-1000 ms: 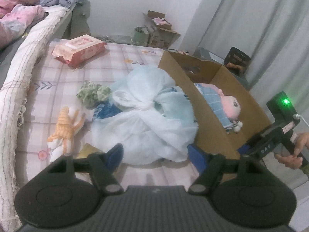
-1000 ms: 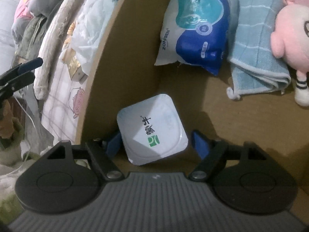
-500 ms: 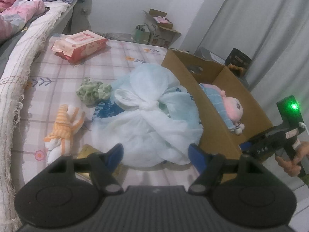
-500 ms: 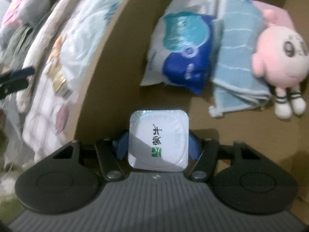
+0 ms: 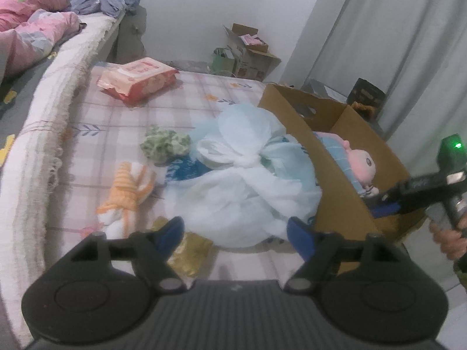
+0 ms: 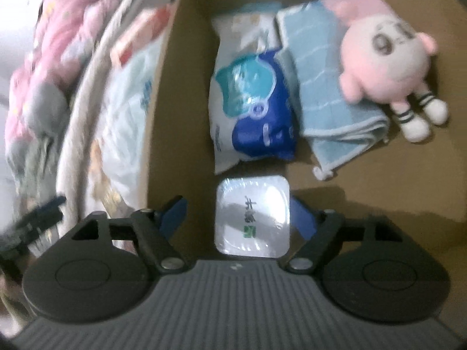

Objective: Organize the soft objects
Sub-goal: 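Return the right gripper to the pile over the orange-striped towel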

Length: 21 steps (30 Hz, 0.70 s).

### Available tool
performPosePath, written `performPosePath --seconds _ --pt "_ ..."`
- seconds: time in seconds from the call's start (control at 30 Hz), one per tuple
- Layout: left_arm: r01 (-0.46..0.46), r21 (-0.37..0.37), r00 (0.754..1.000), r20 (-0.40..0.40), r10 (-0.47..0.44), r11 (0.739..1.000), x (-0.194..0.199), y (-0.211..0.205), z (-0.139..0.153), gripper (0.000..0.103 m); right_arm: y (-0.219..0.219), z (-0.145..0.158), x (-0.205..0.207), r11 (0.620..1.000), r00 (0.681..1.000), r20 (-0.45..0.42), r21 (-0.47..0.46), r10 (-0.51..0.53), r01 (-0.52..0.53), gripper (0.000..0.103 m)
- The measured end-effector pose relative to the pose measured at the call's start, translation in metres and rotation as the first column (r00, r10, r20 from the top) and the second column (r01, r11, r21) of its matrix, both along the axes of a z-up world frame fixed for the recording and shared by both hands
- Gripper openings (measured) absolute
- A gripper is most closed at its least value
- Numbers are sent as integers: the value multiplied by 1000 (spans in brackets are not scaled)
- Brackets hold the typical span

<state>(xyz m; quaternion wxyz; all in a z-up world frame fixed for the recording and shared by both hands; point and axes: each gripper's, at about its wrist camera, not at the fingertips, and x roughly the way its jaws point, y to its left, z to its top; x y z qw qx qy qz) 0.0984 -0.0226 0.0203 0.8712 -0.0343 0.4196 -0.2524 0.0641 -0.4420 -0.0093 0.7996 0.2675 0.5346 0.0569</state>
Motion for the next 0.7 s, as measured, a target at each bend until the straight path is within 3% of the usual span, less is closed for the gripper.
performPosePath --seconds 0.17,0.3,0.43,0.5,0.6,0.7 --pt "-23 9 1000 12 23 1000 -5 22 1 82 -2 30 -23 994 987 123 18 -108 107 81" --pt "-57 16 998 28 57 998 -8 38 -3 83 16 57 -31 994 969 224 -2 -105 109 81" --pt "-85 38 996 35 83 996 -9 48 -11 83 57 74 -20 1000 961 274 21 -16 10 81" --pt "-109 83 992 78 103 991 -9 49 -13 83 83 79 -6 998 959 281 35 47 -59 81" --pt "-163 150 979 144 142 975 -3 50 -18 82 124 81 16 985 951 280 73 129 -155 81" --pt "-181 158 978 136 161 971 11 54 -24 81 167 74 47 964 951 244 135 192 -230 81"
